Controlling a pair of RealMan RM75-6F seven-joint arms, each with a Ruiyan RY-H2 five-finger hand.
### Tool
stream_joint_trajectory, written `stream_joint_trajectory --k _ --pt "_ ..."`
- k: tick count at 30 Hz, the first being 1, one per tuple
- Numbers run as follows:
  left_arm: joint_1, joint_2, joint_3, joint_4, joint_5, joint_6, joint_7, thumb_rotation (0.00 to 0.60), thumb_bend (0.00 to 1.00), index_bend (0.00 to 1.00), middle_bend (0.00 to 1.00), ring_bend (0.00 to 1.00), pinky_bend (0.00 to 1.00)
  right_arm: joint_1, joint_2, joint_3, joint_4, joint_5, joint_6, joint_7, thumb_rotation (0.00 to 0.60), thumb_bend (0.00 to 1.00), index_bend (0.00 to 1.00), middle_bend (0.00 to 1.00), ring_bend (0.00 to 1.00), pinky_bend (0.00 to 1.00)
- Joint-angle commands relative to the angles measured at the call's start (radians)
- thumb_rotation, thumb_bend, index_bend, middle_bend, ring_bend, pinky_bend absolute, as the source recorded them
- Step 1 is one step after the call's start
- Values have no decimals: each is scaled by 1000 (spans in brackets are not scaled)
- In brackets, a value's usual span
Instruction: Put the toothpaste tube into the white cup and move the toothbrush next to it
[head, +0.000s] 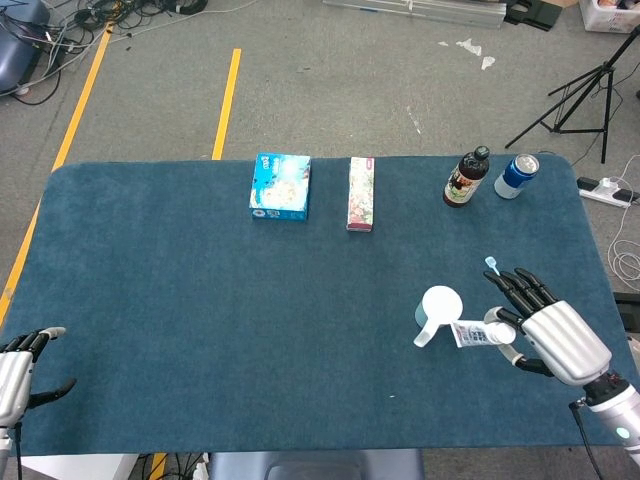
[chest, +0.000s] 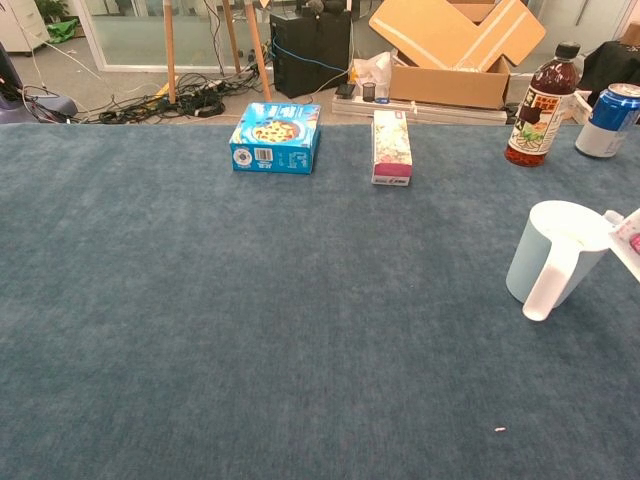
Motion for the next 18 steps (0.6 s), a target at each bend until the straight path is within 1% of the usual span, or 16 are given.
stream_joint_trajectory --k 1,7,18 --pt "0 0 0 0 1 -1 1 600 98 276 341 349 451 4 5 8 -5 -1 6 9 600 328 626 0 0 53" --pt "1 -2 2 1 2 1 2 600 97 276 341 349 451 23 4 35 -9 20 -2 34 600 334 626 0 0 53" --pt "3 1 3 0 6 4 -3 600 98 276 341 348 451 74 -14 82 -4 102 -84 53 600 346 627 0 0 53"
